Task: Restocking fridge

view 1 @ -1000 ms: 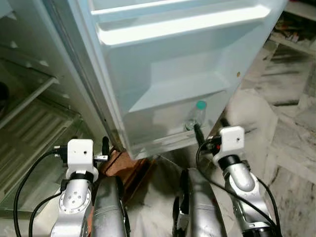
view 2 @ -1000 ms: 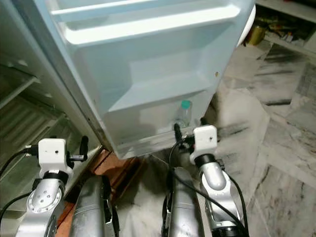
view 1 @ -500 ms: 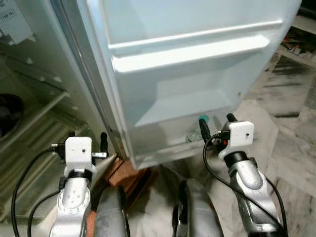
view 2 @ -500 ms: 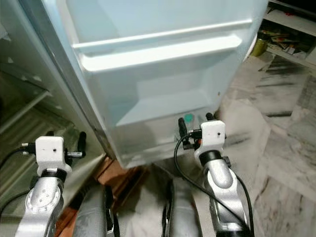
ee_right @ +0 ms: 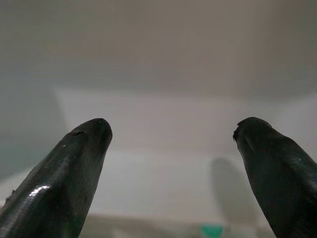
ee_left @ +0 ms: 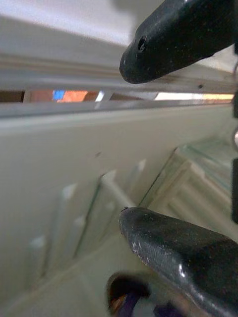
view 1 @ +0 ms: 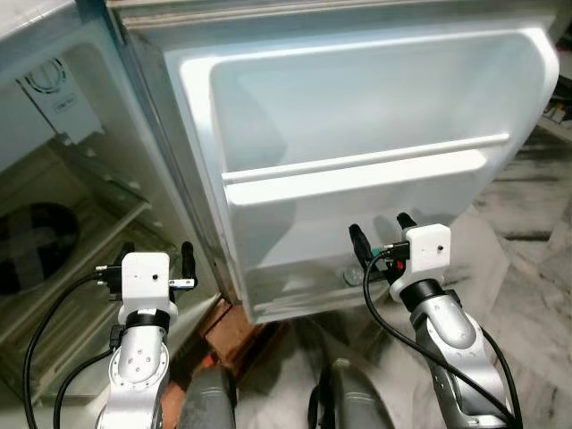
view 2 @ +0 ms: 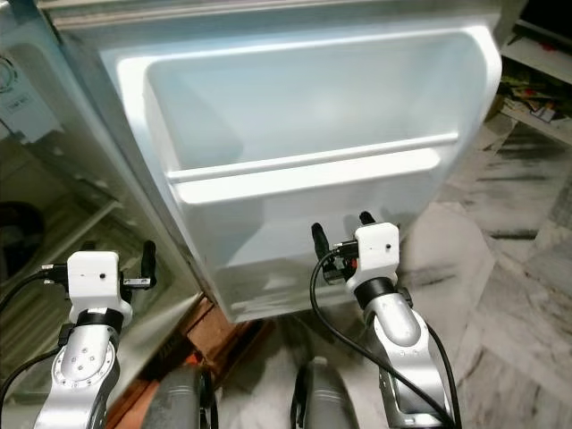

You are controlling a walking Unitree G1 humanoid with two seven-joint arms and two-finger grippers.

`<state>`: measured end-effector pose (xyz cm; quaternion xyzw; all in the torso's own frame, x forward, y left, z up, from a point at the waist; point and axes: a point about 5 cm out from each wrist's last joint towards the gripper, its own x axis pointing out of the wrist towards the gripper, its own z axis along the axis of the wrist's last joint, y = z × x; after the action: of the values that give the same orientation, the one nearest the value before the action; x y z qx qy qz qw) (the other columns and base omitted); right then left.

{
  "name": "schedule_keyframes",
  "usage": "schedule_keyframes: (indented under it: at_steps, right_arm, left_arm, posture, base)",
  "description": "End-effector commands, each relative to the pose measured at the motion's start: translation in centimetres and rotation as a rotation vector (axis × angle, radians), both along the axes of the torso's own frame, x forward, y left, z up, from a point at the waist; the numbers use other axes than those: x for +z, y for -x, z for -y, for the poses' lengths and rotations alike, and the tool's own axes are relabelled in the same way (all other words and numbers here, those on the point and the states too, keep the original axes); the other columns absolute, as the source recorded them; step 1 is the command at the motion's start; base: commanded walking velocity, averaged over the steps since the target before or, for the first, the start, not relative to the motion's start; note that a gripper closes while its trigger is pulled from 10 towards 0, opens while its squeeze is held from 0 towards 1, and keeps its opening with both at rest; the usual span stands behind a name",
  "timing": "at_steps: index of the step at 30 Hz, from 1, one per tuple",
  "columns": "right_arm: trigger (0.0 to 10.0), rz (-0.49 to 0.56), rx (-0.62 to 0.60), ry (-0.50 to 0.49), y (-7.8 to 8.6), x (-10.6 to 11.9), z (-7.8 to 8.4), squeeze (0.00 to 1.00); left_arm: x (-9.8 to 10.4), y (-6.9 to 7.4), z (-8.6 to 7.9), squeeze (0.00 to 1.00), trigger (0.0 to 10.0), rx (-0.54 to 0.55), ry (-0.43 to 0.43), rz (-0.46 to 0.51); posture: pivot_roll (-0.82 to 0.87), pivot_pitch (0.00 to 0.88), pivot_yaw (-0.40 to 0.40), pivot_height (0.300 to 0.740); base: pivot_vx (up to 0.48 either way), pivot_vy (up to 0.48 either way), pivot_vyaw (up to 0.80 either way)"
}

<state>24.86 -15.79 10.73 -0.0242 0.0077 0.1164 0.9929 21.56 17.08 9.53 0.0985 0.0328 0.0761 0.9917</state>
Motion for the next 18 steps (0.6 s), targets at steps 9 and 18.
schedule_keyframes:
  at_steps: [9, 18]
  right_arm:
    - [10.0, -0.033, 0.033, 0.039, 0.13, -0.52, -0.32, 0.00]
    - [10.0, -0.035, 0.051, 0.042, 0.01, -0.58, -0.74, 0.00]
  left_arm:
    - [-0.42, -0.04, 0.13, 0.00, 10.0, 0.004, -0.016, -0.016]
    - [-0.53, -0.25, 0.14, 0.00, 10.0, 0.003, -0.021, -0.024]
  posture:
    - [0.11, 0.094, -0.034, 0.740]
    - [0.11, 0.092, -0.032, 0.740]
  base:
    - [0.000, 0.000, 0.00]
    - [0.000, -0.086, 0.00]
